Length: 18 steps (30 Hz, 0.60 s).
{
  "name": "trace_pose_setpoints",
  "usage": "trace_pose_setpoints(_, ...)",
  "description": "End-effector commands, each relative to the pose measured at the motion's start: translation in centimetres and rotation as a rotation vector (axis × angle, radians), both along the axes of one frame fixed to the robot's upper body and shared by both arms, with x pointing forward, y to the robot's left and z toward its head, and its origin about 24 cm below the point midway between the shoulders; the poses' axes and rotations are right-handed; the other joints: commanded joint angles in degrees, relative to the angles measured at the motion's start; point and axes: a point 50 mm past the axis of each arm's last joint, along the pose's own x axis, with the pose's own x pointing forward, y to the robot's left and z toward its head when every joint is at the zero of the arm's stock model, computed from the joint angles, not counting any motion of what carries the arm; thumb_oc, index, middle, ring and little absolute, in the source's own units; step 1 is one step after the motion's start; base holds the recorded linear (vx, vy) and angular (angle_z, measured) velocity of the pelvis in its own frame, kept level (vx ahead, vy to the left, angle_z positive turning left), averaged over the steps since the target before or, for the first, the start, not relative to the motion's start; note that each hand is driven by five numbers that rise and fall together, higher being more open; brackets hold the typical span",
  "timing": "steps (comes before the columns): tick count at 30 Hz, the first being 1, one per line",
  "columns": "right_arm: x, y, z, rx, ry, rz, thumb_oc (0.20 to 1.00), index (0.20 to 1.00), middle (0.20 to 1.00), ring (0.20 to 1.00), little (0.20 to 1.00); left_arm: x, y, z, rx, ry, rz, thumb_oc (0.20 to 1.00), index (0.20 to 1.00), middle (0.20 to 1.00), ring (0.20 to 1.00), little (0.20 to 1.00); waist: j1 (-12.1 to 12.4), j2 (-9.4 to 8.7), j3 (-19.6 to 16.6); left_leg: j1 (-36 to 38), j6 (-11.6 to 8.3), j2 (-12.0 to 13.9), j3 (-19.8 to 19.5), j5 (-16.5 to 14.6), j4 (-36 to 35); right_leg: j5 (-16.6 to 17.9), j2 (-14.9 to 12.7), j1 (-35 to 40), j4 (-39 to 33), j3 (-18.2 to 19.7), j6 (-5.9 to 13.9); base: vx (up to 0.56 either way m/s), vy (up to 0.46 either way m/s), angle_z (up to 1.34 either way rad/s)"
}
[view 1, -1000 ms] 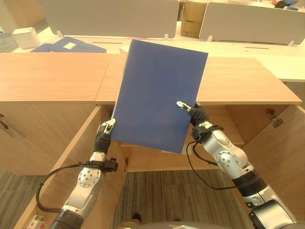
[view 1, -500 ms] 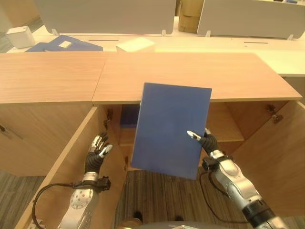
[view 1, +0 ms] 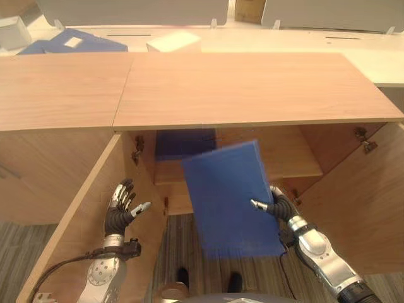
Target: Put the empty folder in the office cabinet
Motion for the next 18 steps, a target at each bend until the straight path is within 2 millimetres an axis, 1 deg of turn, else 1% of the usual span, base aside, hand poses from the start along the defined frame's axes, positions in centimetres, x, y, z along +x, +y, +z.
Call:
trace_pose_setpoints(1, 1.0, -0.5, 1.3, -0.045, -0.098, 0.064, 0.200, 0.200, 0.200, 0.200, 0.200, 0.1, 1.5, -0.2, 0.007, -0.017, 0.071, 1.000, 1.000, 1.000, 1.000, 1.000, 0.12, 0.56, 0.96, 3.10, 0.72, 0.66, -1.42, -6.66, -0.06, -4.05, -1.01, 2.90, 0.23, -0.27, 3.10, 0.00, 0.000, 0.00)
trace_pose_setpoints(3, 0.2, -1.0, -0.2, -0.054, -0.028, 0.037, 0.200, 0.200, 0.200, 0.200, 0.200, -1.0, 1.9, -1.9, 0.009, 0.072, 0.093, 1.000, 1.000, 1.000, 1.000, 1.000, 0.19, 0.44, 0.96, 3.33, 0.79, 0.49, -1.40, -6.77, -0.04, -3.98, -1.18, 2.96, 0.23, -0.56, 3.29, 0.00, 0.000, 0.00)
trace_pose_setpoints(4, 0.2, -1.0, -0.2, -0.054, -0.028, 0.037, 0.200, 0.200, 0.200, 0.200, 0.200, -1.0, 1.9, -1.9, 0.009, 0.072, 0.093, 1.000, 1.000, 1.000, 1.000, 1.000, 0.19, 0.44, 0.96, 3.33, 0.79, 0.49, -1.40, -6.77, -0.04, -3.98, -1.18, 2.96, 0.23, -0.56, 3.29, 0.00, 0.000, 0.00)
trace_pose_setpoints(5, -0.1, -1.3, -0.9, -0.052, 0.003, 0.012, 0.200, 0.200, 0.200, 0.200, 0.200, -1.5, 2.0, -2.8, 0.001, 0.123, 0.089, 1.000, 1.000, 1.000, 1.000, 1.000, 0.20, 0.41, 0.94, 3.39, 0.85, 0.39, -1.38, -6.88, 0.08, -3.92, -1.27, 2.98, 0.23, -0.66, 3.36, 0.00, 0.000, 0.00)
trace_pose_setpoints(6, -0.4, -1.8, -1.7, -0.053, 0.040, -0.024, 0.200, 0.200, 0.200, 0.200, 0.200, -2.3, 2.0, -4.2, -0.013, 0.202, 0.078, 1.000, 1.000, 1.000, 1.000, 1.000, 0.25, 0.37, 0.92, 3.49, 1.00, 0.26, -1.35, -6.99, 0.23, -3.80, -1.41, 3.07, 0.23, -0.85, 3.40, 0.03, 0.058, -0.02)
trace_pose_setpoints(7, -0.8, -2.5, -3.0, -0.033, 0.085, -0.108, 0.200, 0.200, 0.200, 0.200, 0.200, -3.8, 1.8, -6.4, -0.052, 0.339, 0.064, 1.000, 1.000, 1.000, 1.000, 1.000, 0.31, 0.44, 0.91, 3.60, 1.22, -0.01, -1.29, -7.07, 0.46, -3.50, -1.68, 3.26, 0.23, -1.05, 3.55, 0.05, 0.076, -0.05)
trace_pose_setpoints(8, -0.8, -2.9, -3.5, -0.011, 0.107, -0.162, 0.200, 0.200, 0.200, 0.200, 0.200, -5.1, 1.6, -7.9, -0.083, 0.417, 0.052, 1.000, 1.000, 1.000, 1.000, 1.000, 0.37, 0.53, 0.90, 3.72, 1.41, -0.24, -1.40, -7.20, 0.53, -3.45, -1.80, 3.40, 0.23, -1.13, 3.63, 0.06, 0.085, -0.05)
trace_pose_setpoints(9, -0.8, -3.2, -3.8, -0.001, 0.114, -0.191, 0.200, 0.200, 0.200, 0.200, 0.200, -6.1, 1.5, -8.9, -0.114, 0.483, 0.050, 1.000, 1.000, 1.000, 1.000, 1.000, 0.38, 0.63, 0.84, 3.80, 1.53, -0.43, -1.39, -7.36, 0.56, -3.41, -1.90, 3.43, 0.23, -1.10, 3.74, 0.06, 0.104, -0.03)
trace_pose_setpoints(11, -0.4, -3.9, -4.3, 0.044, 0.133, -0.279, 0.200, 0.200, 0.200, 0.200, 0.200, -9.3, 1.2, -11.8, -0.142, 0.707, 0.042, 1.000, 1.000, 1.000, 1.000, 1.000, 0.23, 1.00, 0.66, 3.95, 2.03, -1.12, -1.32, -7.79, 0.72, -3.03, -2.33, 3.21, 0.23, -0.71, 4.19, 0.05, 0.145, 0.02)
trace_pose_setpoints(12, 0.1, -4.0, -4.3, 0.051, 0.129, -0.302, 0.200, 0.200, 0.200, 0.200, 0.200, -10.5, 1.1, -12.8, -0.156, 0.780, 0.036, 1.000, 1.000, 1.000, 1.000, 1.000, 0.00, 1.19, 0.72, 3.86, 2.40, -1.49, -1.12, -8.07, 0.94, -2.69, -2.70, 3.04, 0.23, -0.35, 4.46, 0.03, 0.167, 0.02)
trace_pose_setpoints(13, 0.4, -4.2, -4.3, 0.060, 0.124, -0.322, 0.200, 0.200, 0.200, 0.200, 0.200, -11.3, 1.1, -13.3, -0.158, 0.827, 0.036, 1.000, 1.000, 1.000, 1.000, 1.000, -0.18, 1.43, 0.84, 3.60, 2.84, -1.81, -1.07, -8.38, 1.33, -2.56, -3.06, 2.83, 0.43, 0.08, 4.64, 0.01, 0.119, 0.00)
trace_pose_setpoints(14, 0.4, -4.2, -4.3, 0.060, 0.124, -0.322, 0.200, 0.200, 0.200, 0.200, 0.200, -11.3, 1.1, -13.3, -0.158, 0.827, 0.036, 1.000, 1.000, 1.000, 1.000, 1.000, -0.18, 1.43, 0.84, 3.60, 2.84, -1.81, -1.07, -8.38, 1.33, -2.56, -3.06, 2.83, 0.43, 0.08, 4.64, -0.01, 0.150, -0.06)
trace_pose_setpoints(15, 1.2, -4.5, -4.0, 0.082, 0.105, -0.354, 0.200, 0.200, 0.200, 0.200, 0.200, -12.3, 1.4, -13.9, -0.167, 0.882, 0.031, 1.000, 1.000, 1.000, 1.000, 1.000, -0.47, 2.00, 1.32, 2.78, 3.76, -2.38, -0.94, -8.78, 2.16, -2.89, -3.86, 1.85, 2.38, 0.78, 5.00, -0.03, 0.128, -0.02)
trace_pose_setpoints(16, 1.6, -4.7, -3.8, 0.089, 0.096, -0.363, 0.200, 0.200, 0.200, 0.200, 0.200, -12.4, 1.6, -14.0, -0.164, 0.894, 0.029, 1.000, 1.000, 1.000, 1.000, 1.000, -0.47, 2.22, 1.53, 2.19, 4.19, -2.59, -0.78, -8.95, 2.68, -3.33, -4.19, 1.25, 3.84, 1.00, 5.01, -0.05, 0.182, -0.02)
trace_pose_setpoints(17, 2.1, -4.8, -3.3, 0.107, 0.073, -0.380, 0.200, 0.200, 0.200, 0.200, 0.200, -12.5, 1.8, -14.1, -0.154, 0.904, 0.026, 1.000, 1.000, 1.000, 1.000, 1.000, -0.51, 2.68, 2.01, 1.08, 4.92, -2.89, -0.58, -9.16, 3.74, -4.24, -4.75, -0.07, 6.91, 1.15, 4.92, -0.12, 0.184, 0.01)
trace_pose_setpoints(18, 3.3, -5.2, -2.5, 0.125, 0.031, -0.397, 0.200, 0.200, 0.200, 0.200, 0.200, -12.3, 2.2, -14.2, -0.139, 0.905, 0.019, 1.000, 1.000, 1.000, 1.000, 1.000, -0.62, 3.79, 3.68, -0.80, 5.82, -3.04, -0.42, -9.15, 6.32, -4.84, -6.39, -4.09, 15.16, 0.92, 4.91, -0.14, 0.262, -0.06)
